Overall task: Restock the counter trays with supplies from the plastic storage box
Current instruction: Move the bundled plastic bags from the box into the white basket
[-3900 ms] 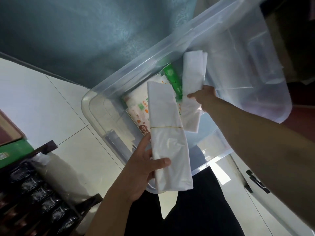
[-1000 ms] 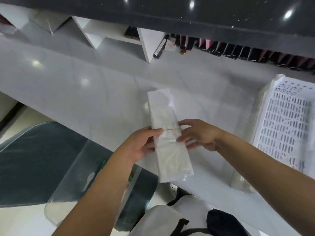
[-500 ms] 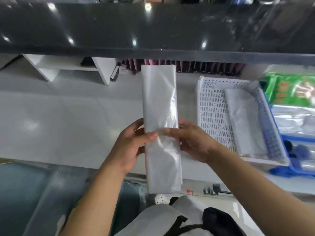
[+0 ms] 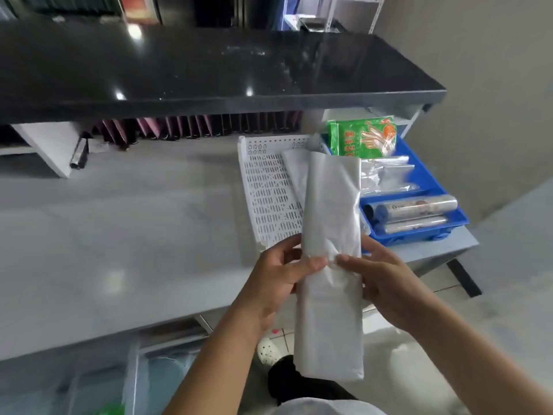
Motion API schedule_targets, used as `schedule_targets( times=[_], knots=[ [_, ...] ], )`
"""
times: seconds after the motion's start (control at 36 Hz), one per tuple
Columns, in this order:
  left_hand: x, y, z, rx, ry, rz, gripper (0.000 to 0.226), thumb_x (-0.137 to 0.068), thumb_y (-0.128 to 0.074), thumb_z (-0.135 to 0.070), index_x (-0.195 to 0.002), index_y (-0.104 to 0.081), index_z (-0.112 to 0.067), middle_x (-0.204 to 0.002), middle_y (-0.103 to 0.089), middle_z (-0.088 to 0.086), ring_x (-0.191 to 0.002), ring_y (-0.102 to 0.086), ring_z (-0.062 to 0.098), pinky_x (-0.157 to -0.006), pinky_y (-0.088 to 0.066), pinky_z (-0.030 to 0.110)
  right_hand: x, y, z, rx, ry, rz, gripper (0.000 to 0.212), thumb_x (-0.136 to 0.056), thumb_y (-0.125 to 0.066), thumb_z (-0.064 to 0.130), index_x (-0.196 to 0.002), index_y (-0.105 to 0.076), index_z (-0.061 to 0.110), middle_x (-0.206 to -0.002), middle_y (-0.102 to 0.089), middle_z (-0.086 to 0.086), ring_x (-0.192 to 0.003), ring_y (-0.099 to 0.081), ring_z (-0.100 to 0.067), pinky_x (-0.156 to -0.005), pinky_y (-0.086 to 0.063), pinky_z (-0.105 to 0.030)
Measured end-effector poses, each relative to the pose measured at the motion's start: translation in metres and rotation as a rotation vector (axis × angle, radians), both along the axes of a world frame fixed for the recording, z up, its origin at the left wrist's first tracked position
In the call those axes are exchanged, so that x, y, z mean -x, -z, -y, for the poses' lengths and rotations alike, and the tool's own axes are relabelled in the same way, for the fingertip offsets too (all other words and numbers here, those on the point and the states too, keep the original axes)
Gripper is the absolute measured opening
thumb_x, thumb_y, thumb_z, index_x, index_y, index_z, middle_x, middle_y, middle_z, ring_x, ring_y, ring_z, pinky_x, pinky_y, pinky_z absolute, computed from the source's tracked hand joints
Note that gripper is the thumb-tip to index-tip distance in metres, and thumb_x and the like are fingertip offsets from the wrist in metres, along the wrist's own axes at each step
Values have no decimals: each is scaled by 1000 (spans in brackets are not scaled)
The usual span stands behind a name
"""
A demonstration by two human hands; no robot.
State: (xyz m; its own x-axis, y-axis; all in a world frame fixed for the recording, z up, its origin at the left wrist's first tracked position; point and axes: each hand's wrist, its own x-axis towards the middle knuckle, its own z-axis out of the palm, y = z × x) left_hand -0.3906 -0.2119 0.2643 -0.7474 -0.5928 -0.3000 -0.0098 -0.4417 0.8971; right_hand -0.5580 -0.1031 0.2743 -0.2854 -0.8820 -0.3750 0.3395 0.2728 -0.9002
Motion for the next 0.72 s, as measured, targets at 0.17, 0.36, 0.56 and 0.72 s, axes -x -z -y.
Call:
schedule_targets(
  times=[0.17, 0.36, 0.56, 0.72],
  knots=[
    [16, 3, 40, 176, -239, 107, 30, -88, -74, -25, -118, -70, -30, -102, -76, -10, -99, -70, 4, -82, -56, 22, 44, 12, 9, 24, 26, 89, 50, -77, -78, 22, -125, -63, 16, -113, -65, -25, -95, -59, -39, -81, -38, -51],
    [37, 31, 126, 230, -314, 418, 22, -96, -64, -25, -107, -56, -42, -115, -66, -15, -103, -63, 1, -87, -48, 27, 109, 22, 47, 33, -49, 113, 49, -75, -80, 27, -120, -65, 16, -116, -69, -20, -98, -67, -35, -83, -52, -45],
    [65, 51, 178, 133, -338, 543, 60, -97, -58, -11, -150, -37, -32, -122, -71, -3, -102, -72, 24, -76, -59, 41, 165, 29, 92, 26, -78, 111, 48, -70, -82, 27, -115, -69, 16, -107, -70, -17, -96, -56, -33, -85, -36, -47],
    [61, 58, 187, 122, -316, 537, 50, -95, -60, -6, -133, -59, -40, -107, -78, -5, -88, -76, 16, -57, -59, 29, 173, 32, 142, -44, -173, 101, 41, -69, -82, 25, -107, -71, 14, -95, -74, -8, -77, -69, -19, -61, -52, -26]
  ],
)
